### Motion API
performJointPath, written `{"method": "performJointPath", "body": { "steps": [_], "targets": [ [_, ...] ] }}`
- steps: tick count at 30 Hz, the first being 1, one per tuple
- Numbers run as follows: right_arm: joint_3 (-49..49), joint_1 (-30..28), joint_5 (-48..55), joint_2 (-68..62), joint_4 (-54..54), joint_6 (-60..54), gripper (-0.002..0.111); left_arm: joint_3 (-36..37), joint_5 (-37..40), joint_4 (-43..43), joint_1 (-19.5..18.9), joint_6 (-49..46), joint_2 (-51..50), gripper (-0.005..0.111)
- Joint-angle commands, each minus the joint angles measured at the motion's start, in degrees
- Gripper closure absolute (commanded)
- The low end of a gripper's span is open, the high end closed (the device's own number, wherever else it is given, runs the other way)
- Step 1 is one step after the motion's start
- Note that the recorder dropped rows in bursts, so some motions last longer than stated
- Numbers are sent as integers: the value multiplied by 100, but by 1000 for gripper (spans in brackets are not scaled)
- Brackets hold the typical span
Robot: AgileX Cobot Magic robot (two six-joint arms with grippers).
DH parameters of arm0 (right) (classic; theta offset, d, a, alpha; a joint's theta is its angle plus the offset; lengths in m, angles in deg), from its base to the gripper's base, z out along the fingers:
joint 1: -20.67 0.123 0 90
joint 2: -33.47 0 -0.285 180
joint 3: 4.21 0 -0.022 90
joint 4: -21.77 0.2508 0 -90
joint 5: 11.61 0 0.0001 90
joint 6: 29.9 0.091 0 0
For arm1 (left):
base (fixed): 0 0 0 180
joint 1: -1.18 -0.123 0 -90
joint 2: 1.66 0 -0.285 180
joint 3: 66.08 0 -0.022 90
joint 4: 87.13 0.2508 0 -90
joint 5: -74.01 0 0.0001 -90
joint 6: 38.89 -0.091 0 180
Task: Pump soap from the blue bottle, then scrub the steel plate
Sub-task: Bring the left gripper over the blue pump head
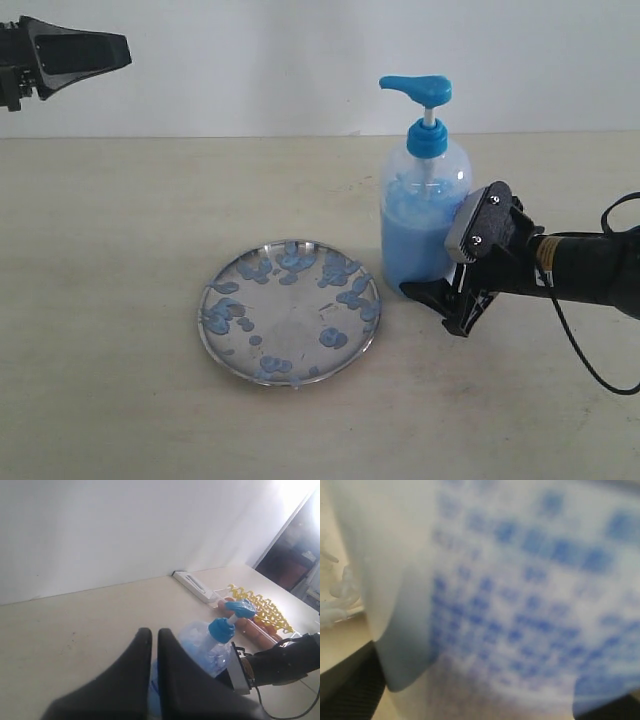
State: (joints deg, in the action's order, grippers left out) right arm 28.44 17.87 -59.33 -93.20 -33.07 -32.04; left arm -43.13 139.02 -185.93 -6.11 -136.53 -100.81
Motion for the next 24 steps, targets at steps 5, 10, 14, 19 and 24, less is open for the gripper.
{"method": "performJointPath", "body": {
  "steps": [5, 10, 14, 19, 24],
  "targets": [
    [38, -6, 301, -2, -224, -294, 108, -50, 145, 128, 0, -27, -125, 102],
    [38, -6, 301, -2, -224, -294, 108, -50, 492, 116, 79, -299, -125, 102],
    [38, -6, 301, -2, -224, -294, 108, -198, 400, 91, 591, -489, -183, 102],
    [38, -6, 301, -2, -224, -294, 108, -767, -711, 140, 1473, -657, -225, 102],
    [38, -6, 301, -2, -224, -294, 108, -1384, -1103, 484, 2001, -605, -273, 102]
  ]
}}
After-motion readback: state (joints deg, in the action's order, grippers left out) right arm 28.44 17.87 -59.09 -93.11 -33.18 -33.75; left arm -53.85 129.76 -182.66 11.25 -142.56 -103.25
